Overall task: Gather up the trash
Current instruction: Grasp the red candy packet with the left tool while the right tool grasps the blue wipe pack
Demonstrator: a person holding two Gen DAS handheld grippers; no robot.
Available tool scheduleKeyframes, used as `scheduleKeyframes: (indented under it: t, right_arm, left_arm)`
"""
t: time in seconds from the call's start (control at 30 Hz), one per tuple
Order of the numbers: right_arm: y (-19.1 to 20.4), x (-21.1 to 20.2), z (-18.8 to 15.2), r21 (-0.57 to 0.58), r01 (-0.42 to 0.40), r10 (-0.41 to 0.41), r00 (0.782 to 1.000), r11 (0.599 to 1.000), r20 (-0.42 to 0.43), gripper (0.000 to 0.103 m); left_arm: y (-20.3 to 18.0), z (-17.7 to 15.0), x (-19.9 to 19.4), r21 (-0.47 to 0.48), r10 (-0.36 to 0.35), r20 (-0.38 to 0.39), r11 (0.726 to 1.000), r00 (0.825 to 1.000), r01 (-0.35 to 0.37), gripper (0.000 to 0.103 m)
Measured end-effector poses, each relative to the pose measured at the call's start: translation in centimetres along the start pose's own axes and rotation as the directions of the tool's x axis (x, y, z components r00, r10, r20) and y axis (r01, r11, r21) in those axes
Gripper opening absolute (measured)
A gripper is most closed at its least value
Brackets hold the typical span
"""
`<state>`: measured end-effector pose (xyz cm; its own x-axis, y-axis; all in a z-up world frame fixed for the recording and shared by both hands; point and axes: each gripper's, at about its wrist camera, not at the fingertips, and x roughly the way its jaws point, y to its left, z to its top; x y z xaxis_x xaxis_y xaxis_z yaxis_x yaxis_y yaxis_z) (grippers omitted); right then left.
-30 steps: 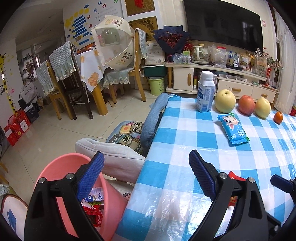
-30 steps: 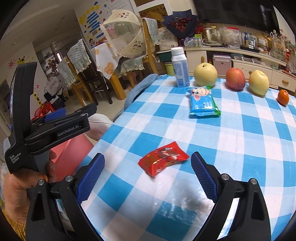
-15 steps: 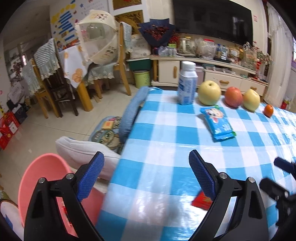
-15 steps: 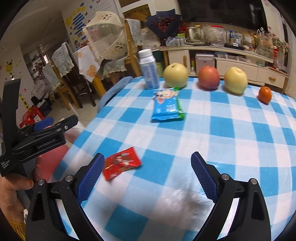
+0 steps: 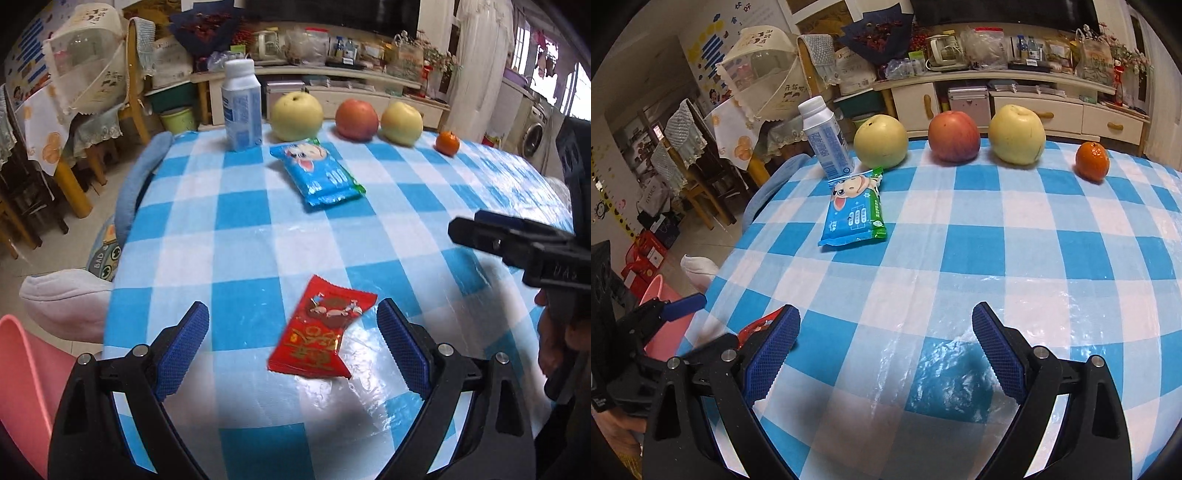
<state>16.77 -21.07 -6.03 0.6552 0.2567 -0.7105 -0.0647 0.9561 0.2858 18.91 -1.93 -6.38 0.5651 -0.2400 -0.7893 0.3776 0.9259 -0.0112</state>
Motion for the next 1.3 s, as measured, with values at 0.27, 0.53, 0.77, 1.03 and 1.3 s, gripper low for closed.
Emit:
scheduleKeyframes:
  t: [0.27, 0.53, 0.77, 1.03, 1.3]
  right_arm:
    - [0.1, 1.2, 0.2, -0.006, -0.028, 0.028, 0.999, 1.000, -0.039, 0.093]
    - [0.2, 2.4, 0.5, -0.014, -0.023, 0.022, 0.998, 1.000, -0.054, 0.093]
    - [-0.3, 3.9, 0.6, 0.022, -0.027, 0.028, 0.998, 0.999, -0.047, 0.093]
    - [0.2, 6.8, 2.4, 0.023, -0.044, 0.045, 0.998, 0.999, -0.050, 0.093]
    - [1.1, 10.0, 5.4, 0.002, -0.045, 0.045, 0.997, 0.999, -0.067, 0.093]
  left_arm:
    - [-1.1, -0.5, 2.6, 0.031, -0.005, -0.090, 0.999, 0.996, 0.007, 0.080]
    - [-1.3, -0.4, 3.2, 0.018, -0.008, -0.103, 1.000, 0.995, 0.010, 0.071]
    - [-1.3, -0.1, 3.3, -0.004, -0.001, -0.090, 1.000, 0.996, 0.001, 0.065]
    - [-1.0, 0.5, 3.7, -0.039, 0.024, -0.074, 0.999, 0.997, -0.027, 0.056]
    - [-1.1, 0.7, 4.1, -0.045, 0.059, -0.055, 0.997, 0.997, -0.062, 0.056]
